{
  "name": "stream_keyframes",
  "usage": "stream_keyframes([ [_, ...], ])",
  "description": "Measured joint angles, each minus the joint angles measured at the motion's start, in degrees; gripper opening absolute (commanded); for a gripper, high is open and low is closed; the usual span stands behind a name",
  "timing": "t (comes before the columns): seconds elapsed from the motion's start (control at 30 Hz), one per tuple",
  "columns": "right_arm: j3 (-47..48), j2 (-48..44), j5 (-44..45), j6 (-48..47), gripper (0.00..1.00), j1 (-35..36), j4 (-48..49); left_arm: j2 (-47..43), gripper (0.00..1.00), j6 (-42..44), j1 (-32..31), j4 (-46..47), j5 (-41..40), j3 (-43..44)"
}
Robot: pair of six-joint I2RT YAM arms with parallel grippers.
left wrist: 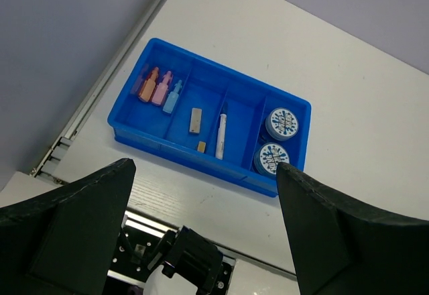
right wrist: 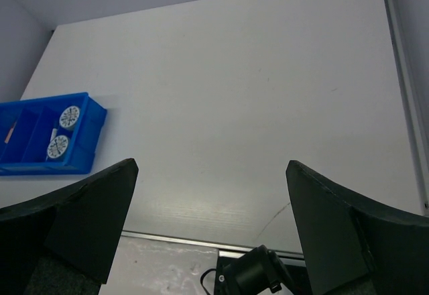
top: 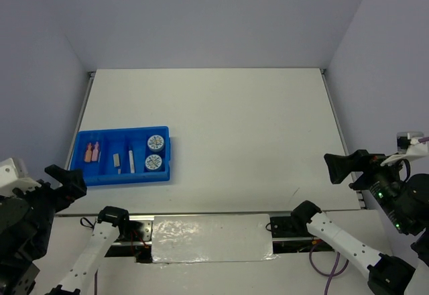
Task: Sort the stationery into containers
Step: Reset both arms
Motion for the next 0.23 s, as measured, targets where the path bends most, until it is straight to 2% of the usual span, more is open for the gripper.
stream_keyframes([
  [0.23, -2.21, 0.37, -0.11, 0.00, 1.00, 0.00, -0.33, -0.17, 0.99, -0.07, -0.07, -0.83, -0.44, -3.06],
])
